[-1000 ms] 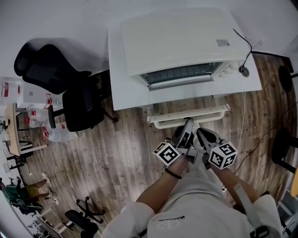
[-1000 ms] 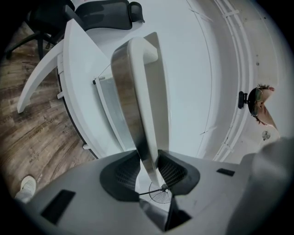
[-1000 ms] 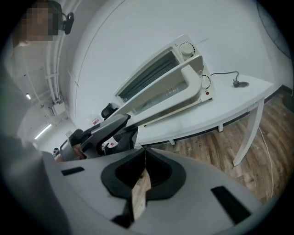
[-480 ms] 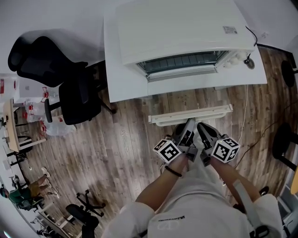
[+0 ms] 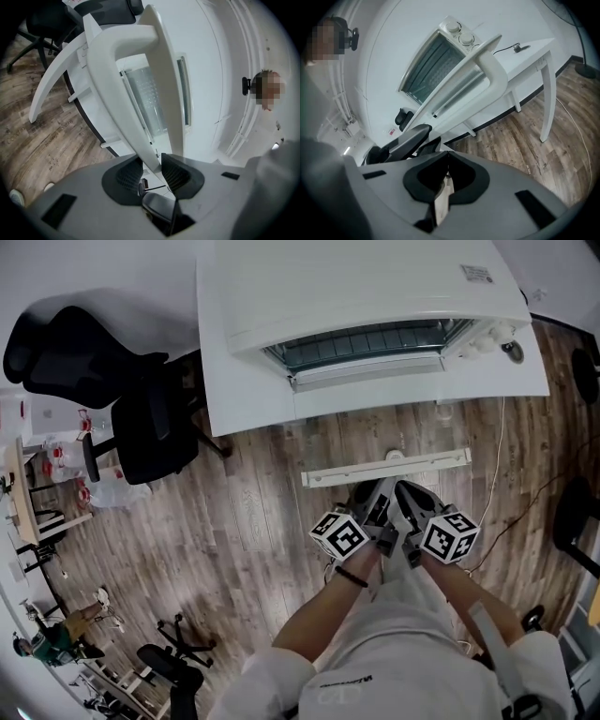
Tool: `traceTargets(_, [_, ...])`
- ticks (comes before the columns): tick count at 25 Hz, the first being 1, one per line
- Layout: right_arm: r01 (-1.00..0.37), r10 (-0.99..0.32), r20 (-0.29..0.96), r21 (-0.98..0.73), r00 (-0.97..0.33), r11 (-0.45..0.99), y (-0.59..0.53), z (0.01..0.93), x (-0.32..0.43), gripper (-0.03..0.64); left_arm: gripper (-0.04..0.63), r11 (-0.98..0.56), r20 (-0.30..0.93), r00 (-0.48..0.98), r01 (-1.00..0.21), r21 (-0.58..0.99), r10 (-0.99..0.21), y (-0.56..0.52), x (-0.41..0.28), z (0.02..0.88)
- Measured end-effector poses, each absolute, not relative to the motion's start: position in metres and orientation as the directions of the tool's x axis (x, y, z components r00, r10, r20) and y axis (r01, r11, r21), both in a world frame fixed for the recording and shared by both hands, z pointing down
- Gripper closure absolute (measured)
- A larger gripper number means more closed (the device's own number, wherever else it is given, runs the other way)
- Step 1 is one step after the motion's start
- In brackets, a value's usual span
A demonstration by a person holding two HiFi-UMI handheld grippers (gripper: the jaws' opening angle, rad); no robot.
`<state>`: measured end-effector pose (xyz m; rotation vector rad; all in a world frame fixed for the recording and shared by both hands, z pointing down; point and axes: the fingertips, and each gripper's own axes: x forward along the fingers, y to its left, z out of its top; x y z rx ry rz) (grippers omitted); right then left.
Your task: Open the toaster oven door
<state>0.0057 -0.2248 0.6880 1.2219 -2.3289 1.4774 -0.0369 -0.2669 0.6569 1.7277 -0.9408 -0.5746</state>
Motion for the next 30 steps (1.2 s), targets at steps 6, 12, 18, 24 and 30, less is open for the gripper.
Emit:
traceTargets(6, [-0.717, -0.510, 0.550, -0.662, -0.662, 0.217, -0.217, 0.716, -0.001, 0.600, 0.480, -0.119, 0.110, 0.576, -0.346, 0.931, -0.810, -0.266, -0.036, 0.686])
traceTargets(12, [-0.723, -0.477, 0.578, -0.661, -0.662, 0.202, -0.215, 0.742, -0.004, 0.600, 0.480, -0.099, 0.136, 0.568, -0.364, 0.926, -0.812, -0.267, -0.037, 0.716])
traceTargets(18, [-0.721, -0.485, 0.575, -0.668, -0.659, 0.187, -0.222, 0.759, -0.002, 0.600, 0.480, -0.118, 0.113, 0.562, -0.357, 0.927, -0.819, -0.271, -0.039, 0.733])
traceTargets(24, [-0.709, -0.479, 0.567, -0.682, -0.669, 0.183, -0.222, 0.773, -0.005, 0.600, 0.488, -0.121, 0.072, 0.533, -0.317, 0.941, -0.843, -0.275, -0.040, 0.753])
traceTargets(30, [-0.710, -0.468, 0.575, -0.680, -0.671, 0.182, -0.222, 0.792, -0.005, 0.600, 0.494, -0.117, 0.045, 0.501, -0.287, 0.951, -0.864, -0.280, -0.042, 0.770])
